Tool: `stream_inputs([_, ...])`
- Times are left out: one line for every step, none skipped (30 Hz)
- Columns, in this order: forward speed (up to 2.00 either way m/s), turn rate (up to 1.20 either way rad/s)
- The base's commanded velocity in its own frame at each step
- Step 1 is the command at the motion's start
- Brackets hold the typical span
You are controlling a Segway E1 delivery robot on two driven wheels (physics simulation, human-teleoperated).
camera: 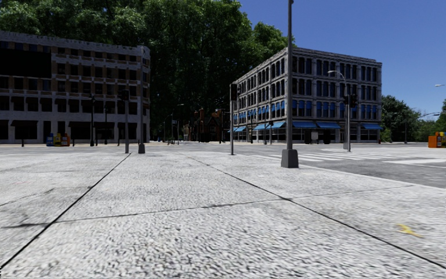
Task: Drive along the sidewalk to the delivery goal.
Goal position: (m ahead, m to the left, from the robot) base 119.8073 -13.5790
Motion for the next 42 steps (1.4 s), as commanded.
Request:
stream_inputs([2.00,0.00])
stream_inputs([2.00,0.00])
stream_inputs([2.00,0.00])
stream_inputs([2.00,0.00])
stream_inputs([2.00,0.00])
stream_inputs([2.00,0.00])
stream_inputs([2.00,0.00])
stream_inputs([2.00,0.00])
stream_inputs([2.00,0.00])
stream_inputs([2.00,0.00])
stream_inputs([2.00,0.00])
stream_inputs([2.00,0.00])
stream_inputs([2.00,0.00])
stream_inputs([2.00,0.00])
stream_inputs([2.00,0.00])
stream_inputs([2.00,0.00])
stream_inputs([2.00,0.00])
stream_inputs([2.00,0.00])
stream_inputs([2.00,0.00])
stream_inputs([2.00,0.00])
stream_inputs([2.00,0.00])
stream_inputs([2.00,0.00])
stream_inputs([2.00,0.00])
stream_inputs([2.00,0.00])
stream_inputs([2.00,0.00])
stream_inputs([2.00,0.00])
stream_inputs([2.00,0.00])
stream_inputs([1.97,0.00])
stream_inputs([1.93,0.00])
stream_inputs([1.91,0.00])
stream_inputs([1.91,0.00])
stream_inputs([1.90,0.00])
stream_inputs([1.90,0.00])
stream_inputs([1.90,0.00])
stream_inputs([1.94,0.00])
stream_inputs([1.95,0.00])
stream_inputs([1.95,0.00])
stream_inputs([1.96,0.00])
stream_inputs([1.96,0.00])
stream_inputs([1.96,0.00])
stream_inputs([1.96,0.00])
stream_inputs([1.96,0.00])
